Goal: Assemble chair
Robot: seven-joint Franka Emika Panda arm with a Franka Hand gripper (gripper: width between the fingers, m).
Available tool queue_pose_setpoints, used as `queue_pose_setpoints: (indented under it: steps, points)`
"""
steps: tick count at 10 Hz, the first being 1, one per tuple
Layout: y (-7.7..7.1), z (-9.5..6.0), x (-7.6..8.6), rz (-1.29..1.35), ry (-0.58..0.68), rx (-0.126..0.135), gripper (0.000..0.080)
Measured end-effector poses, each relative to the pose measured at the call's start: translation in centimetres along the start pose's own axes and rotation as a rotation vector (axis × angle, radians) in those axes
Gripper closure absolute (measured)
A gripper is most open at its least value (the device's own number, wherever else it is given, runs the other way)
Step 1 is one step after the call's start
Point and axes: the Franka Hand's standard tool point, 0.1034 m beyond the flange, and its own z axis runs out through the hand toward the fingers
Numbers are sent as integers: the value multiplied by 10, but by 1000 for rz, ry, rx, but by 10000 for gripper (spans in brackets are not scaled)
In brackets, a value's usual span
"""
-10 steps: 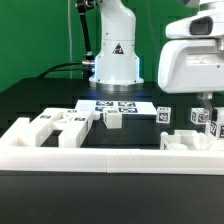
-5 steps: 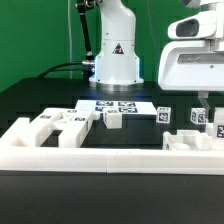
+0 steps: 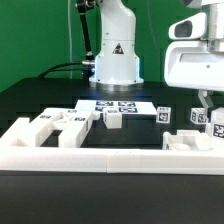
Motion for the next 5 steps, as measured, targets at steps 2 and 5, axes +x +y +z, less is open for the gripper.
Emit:
queue_pose_setpoints:
  steps: [2, 5]
  points:
    - [0, 0, -1, 213, -9, 3, 509]
    - [0, 0, -2, 455, -24, 4, 509]
